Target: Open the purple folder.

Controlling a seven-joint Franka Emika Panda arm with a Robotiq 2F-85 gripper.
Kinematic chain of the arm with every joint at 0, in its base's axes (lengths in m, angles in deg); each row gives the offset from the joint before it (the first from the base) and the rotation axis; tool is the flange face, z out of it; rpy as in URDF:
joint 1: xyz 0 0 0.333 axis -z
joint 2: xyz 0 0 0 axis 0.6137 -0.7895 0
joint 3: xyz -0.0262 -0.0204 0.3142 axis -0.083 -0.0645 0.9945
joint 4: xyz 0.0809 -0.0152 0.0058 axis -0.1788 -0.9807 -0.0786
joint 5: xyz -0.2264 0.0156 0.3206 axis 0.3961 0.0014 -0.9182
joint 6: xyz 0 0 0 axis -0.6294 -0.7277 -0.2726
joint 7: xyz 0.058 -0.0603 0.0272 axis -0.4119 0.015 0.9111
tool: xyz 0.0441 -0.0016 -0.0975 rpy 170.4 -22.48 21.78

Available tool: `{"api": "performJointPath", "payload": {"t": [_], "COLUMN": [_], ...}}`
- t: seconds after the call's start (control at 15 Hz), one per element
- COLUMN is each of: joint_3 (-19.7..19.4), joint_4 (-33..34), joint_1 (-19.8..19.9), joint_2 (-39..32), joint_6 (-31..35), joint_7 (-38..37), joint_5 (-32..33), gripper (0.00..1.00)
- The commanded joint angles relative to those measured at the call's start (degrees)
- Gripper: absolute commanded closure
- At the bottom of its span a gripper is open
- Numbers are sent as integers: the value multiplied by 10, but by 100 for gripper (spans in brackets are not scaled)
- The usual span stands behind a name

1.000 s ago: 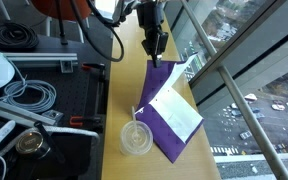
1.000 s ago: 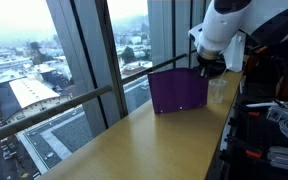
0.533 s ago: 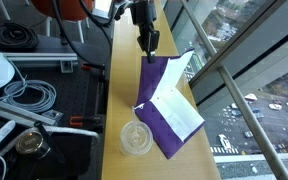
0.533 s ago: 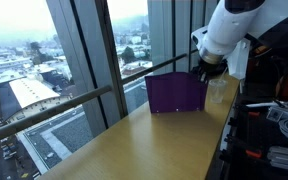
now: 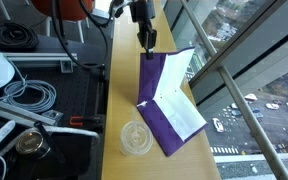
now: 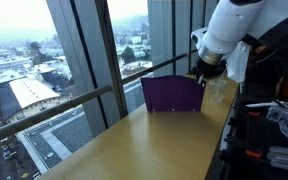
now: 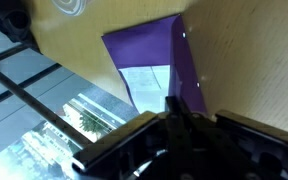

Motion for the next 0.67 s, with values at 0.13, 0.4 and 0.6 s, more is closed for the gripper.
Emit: {"api": "performJointPath", "payload": {"t": [0.13, 0.4, 0.6], "joint_3": [13, 14, 11], "joint_4": [-25, -43, -53], "joint_1": [2, 2, 1], "joint_2": [13, 45, 99], "joint_6": [15, 36, 67], "joint_7": [-17, 14, 83], "joint_5": [-12, -61, -152], "gripper": [73, 45, 23]}}
